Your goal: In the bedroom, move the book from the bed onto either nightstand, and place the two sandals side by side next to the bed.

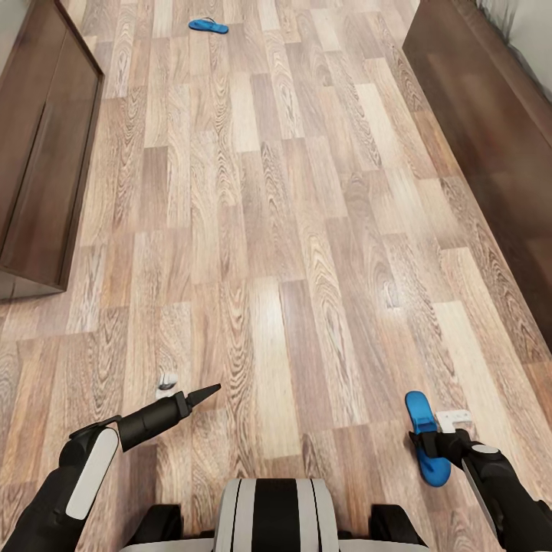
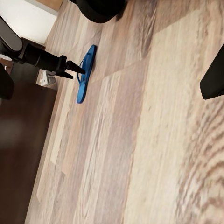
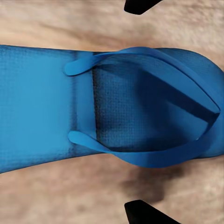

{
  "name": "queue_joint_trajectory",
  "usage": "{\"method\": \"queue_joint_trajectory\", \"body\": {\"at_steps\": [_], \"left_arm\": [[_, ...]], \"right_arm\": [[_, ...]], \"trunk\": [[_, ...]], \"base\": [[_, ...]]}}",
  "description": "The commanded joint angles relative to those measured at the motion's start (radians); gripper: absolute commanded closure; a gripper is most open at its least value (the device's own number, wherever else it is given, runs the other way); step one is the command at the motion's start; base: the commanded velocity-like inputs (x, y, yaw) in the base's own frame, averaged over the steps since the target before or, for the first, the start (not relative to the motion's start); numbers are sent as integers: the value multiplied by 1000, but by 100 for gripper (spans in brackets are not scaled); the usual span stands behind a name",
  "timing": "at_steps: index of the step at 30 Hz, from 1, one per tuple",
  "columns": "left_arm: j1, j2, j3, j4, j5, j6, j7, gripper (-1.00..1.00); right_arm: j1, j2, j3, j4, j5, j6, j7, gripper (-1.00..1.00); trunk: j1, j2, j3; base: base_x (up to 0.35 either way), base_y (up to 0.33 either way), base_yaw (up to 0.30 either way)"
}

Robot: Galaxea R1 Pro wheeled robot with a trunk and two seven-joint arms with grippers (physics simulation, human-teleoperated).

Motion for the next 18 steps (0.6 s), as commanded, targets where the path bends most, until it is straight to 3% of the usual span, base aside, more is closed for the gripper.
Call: {"method": "queue_joint_trajectory", "body": {"at_steps": [1, 9, 13, 18], "left_arm": [[0, 0, 1, 0, 2, 6, -2, -100], [0, 0, 1, 0, 2, 7, -2, -100], [0, 0, 1, 0, 2, 7, -2, -100], [0, 0, 1, 0, 2, 7, -2, -100]], "right_arm": [[-1, 1, -3, -2, 11, 4, 9, -100], [0, 1, -3, -1, 11, 4, 9, -100], [-1, 1, -3, -1, 11, 4, 9, -100], [-1, 1, -3, 0, 11, 4, 9, -100]], "trunk": [[0, 0, 0], [0, 0, 0], [2, -1, -16], [2, -1, -16]], "base": [[6, 0, 0], [1, 0, 0], [0, 0, 0], [0, 0, 0]]}}
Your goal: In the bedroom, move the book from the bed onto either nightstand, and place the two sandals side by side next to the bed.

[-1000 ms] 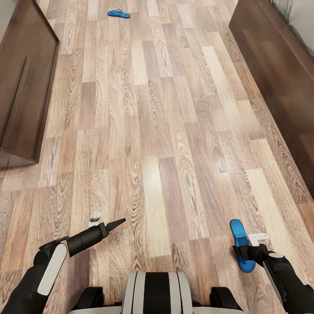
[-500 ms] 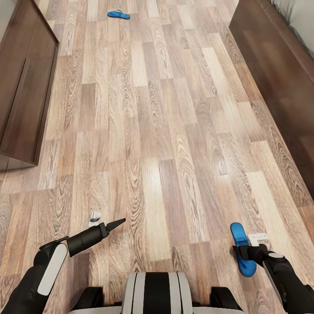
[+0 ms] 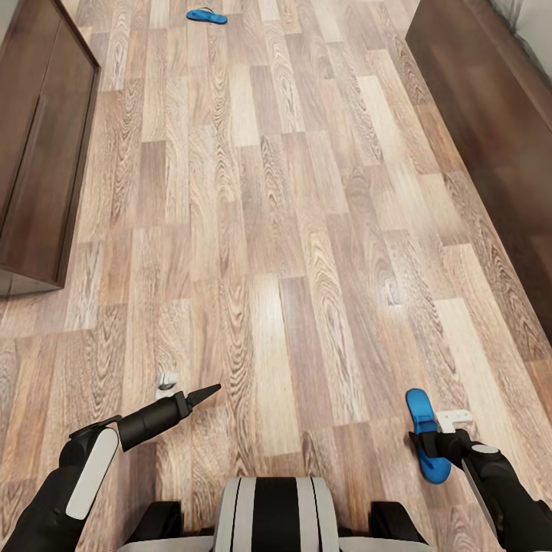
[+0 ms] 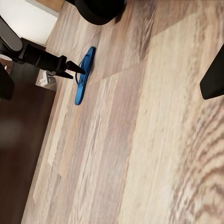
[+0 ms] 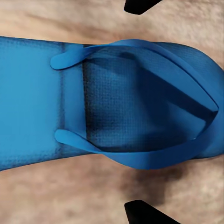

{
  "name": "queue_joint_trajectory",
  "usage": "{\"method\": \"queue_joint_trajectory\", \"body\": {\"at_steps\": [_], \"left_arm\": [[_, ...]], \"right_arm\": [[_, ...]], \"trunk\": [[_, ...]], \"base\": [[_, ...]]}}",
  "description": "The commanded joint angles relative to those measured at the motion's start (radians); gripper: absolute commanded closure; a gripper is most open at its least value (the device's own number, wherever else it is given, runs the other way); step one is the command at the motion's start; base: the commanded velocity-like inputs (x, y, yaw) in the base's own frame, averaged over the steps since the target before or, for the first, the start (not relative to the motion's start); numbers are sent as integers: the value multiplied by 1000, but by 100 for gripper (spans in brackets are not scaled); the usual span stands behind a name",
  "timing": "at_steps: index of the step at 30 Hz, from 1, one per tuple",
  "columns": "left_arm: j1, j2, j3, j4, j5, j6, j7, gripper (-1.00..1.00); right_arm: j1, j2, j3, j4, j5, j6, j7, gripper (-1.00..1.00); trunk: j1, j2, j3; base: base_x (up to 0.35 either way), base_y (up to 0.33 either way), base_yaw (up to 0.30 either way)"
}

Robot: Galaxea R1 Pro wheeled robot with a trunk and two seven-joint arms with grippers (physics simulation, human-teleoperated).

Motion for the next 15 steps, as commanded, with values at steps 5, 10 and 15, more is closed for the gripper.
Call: {"method": "queue_joint_trajectory", "body": {"at_steps": [5, 10, 15], "left_arm": [[0, 0, 1, 0, 2, 5, -2, -100], [0, 0, 0, 0, 2, 5, -2, -100], [0, 0, 1, 0, 2, 5, -2, -100]], "right_arm": [[0, 0, -3, -1, 11, 4, 9, -100], [0, 0, -3, 0, 11, 4, 9, -100], [0, 0, -3, 0, 11, 4, 9, -100]], "trunk": [[1, -1, -8], [3, -2, -28], [3, -2, -28]], "base": [[0, 0, 0], [0, 0, 0], [0, 0, 0]]}}
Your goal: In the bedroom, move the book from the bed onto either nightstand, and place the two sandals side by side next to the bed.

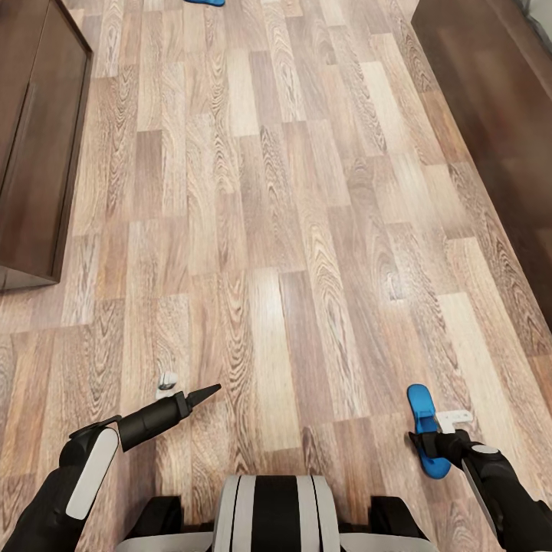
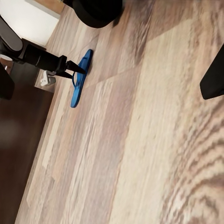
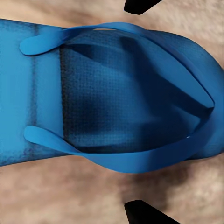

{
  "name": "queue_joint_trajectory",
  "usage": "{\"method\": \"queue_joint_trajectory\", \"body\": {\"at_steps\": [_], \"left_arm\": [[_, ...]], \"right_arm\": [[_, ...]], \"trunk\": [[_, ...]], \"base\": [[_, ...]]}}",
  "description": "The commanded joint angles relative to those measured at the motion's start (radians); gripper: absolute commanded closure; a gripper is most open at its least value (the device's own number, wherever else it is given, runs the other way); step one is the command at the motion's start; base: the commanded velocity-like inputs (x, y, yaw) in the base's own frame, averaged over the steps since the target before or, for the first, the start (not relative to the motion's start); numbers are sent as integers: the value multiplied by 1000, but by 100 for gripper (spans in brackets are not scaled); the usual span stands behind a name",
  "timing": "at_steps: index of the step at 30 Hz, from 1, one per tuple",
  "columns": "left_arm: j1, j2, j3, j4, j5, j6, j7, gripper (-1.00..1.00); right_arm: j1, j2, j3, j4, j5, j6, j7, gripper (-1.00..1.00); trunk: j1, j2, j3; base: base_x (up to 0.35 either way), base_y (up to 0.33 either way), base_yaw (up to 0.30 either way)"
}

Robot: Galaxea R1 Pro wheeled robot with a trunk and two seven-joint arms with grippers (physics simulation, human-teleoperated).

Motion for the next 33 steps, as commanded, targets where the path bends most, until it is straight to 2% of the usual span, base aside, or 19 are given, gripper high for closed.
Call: {"method": "queue_joint_trajectory", "body": {"at_steps": [1, 14, 15, 30, 33], "left_arm": [[0, 0, 1, 0, 2, 5, -2, -100], [0, 0, 1, 0, 2, 5, -2, -100], [0, 0, 1, 0, 2, 5, -2, -100], [0, 0, 0, 0, 2, 5, -2, -100], [0, 0, -1, 0, 2, 5, -2, -100]], "right_arm": [[0, 0, -3, -2, 11, 4, 9, -100], [-1, 1, -3, -1, 11, 4, 9, -100], [-1, 1, -3, -1, 11, 4, 9, 100], [0, 1, -3, 0, 11, 4, 9, 100], [0, 1, -3, 0, 11, 4, 9, 100]], "trunk": [[0, 0, 0], [0, 0, 0], [0, 0, 0], [0, 0, 0], [-1, 1, 11]], "base": [[0, 0, 0], [0, 0, 0], [0, 0, 0], [0, 0, 0], [0, 0, 0]]}}
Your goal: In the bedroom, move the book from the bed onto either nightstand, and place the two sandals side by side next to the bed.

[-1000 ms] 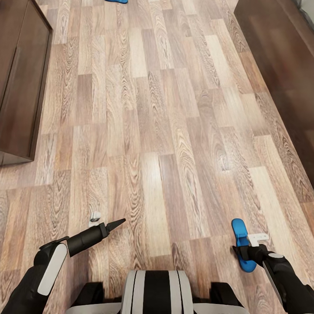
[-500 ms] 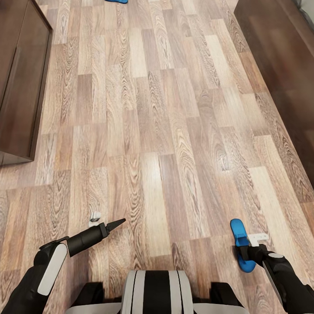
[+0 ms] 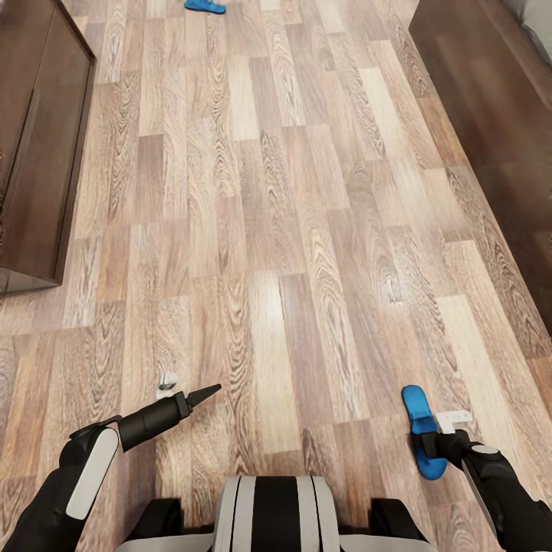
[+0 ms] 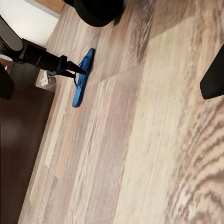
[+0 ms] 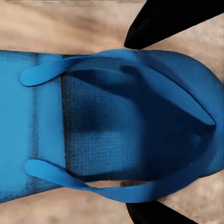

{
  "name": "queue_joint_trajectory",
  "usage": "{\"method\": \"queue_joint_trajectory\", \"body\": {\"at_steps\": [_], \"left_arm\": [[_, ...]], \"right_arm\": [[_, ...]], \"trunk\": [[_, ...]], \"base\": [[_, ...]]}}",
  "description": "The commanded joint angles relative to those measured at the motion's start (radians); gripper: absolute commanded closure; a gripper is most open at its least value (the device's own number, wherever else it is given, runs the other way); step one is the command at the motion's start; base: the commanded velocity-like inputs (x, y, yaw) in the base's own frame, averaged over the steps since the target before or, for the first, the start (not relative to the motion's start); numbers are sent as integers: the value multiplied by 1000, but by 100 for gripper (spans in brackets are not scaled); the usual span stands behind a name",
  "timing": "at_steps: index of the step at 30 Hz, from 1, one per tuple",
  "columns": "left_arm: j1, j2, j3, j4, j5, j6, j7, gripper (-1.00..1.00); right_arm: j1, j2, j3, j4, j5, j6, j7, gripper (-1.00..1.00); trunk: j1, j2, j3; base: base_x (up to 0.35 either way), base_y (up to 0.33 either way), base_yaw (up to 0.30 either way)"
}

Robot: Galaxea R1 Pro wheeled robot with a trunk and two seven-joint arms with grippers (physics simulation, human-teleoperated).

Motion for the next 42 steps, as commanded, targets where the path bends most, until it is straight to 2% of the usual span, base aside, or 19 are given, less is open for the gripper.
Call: {"method": "queue_joint_trajectory", "body": {"at_steps": [1, 10, 15, 17, 25, 29, 32, 34, 36, 40, 42], "left_arm": [[0, 0, -1, 0, 2, 5, -2, -100], [0, 0, -6, 0, 1, 5, 2, -100], [0, 3, -2, 8, -1, 5, 1, -100], [0, 5, -1, 10, -1, 5, 1, -100], [0, 12, -1, 27, -2, 7, 0, -100], [1, 47, -1, 89, -3, -5, 0, -100], [5, 64, 0, 178, -4, -68, -2, -100], [7, 67, 0, 210, -4, -97, -3, -100], [9, 69, 1, 264, -9, -132, -3, -100], [24, 75, 1, 355, -25, -206, -5, -100], [28, 95, 1, 378, -28, -252, -18, -100]], "right_arm": [[0, 1, -3, -1, 10, 4, 9, 100], [0, -1, -6, -9, 10, 4, 10, 100], [0, -2, -103, -20, 7, 6, 22, 100], [0, -2, -126, -29, 7, 7, 23, 100], [0, -2, -151, -76, 8, 10, 26, 100], [1, -3, -153, -114, 8, 18, 27, 100], [2, -3, -154, -135, 7, 26, 30, 100], [3, -4, -154, -140, 4, 37, 46, 100], [4, -4, -154, -154, -5, 69, 155, 100], [5, -4, -160, -184, -9, 160, 450, 100], [5, -4, -166, -189, -10, 188, 535, 100]], "trunk": [[-1, 0, 4], [-5, 2, 38], [-7, 3, 58], [-8, 4, 65], [-11, 6, 96], [-13, 7, 112], [-14, 7, 123], [-15, 8, 131], [-16, 8, 139], [-18, 9, 154], [-19, 10, 162]], "base": [[0, 0, 0], [0, 0, 0], [0, 0, 0], [0, 0, 0], [0, 0, 0], [0, 0, 0], [0, 0, 0], [0, 0, 0], [0, 0, 0], [0, 0, 0], [0, 0, 0]]}}
